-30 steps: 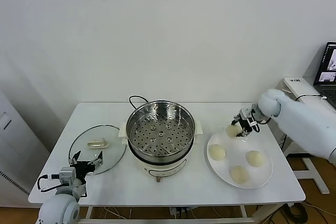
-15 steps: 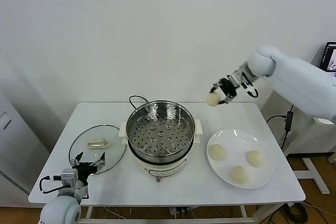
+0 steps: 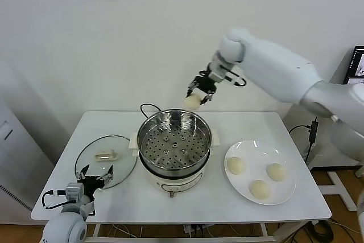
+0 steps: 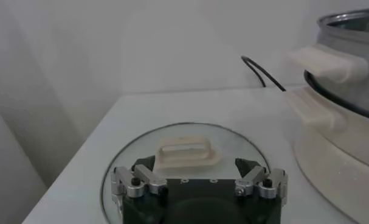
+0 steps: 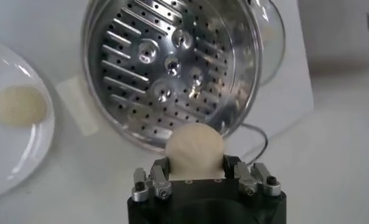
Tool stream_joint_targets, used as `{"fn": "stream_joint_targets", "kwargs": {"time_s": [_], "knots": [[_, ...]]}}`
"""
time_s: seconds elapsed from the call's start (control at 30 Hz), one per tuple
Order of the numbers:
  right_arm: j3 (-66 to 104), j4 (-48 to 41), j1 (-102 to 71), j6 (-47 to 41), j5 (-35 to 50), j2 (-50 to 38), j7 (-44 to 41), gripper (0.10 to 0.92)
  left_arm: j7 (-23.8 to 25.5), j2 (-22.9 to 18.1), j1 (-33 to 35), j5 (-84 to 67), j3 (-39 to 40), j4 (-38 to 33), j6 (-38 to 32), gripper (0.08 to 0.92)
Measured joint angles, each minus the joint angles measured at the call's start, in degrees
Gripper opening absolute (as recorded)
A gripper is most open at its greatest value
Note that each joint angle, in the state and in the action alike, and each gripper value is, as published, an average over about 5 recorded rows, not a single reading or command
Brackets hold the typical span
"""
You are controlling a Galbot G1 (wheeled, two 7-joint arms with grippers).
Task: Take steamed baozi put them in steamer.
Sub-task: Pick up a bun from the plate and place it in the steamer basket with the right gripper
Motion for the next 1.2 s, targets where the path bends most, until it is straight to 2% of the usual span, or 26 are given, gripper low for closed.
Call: {"fn": "stream_joint_targets", "kwargs": {"time_s": [0.63,1.2], "knots": [[4.6,-0.5,-8.9,3.0,-12.6,6.0,-1.2,0.568,0.1,0.9,0.3,-0.7,-0.7,0.2,-0.5,0.823],[13.0,-6.0,-15.9,2.9,-26.1,9.7,3.1,0.568,0.2,0.8,0.2,-0.7,-0.7,0.2,-0.5,0.823]]}}
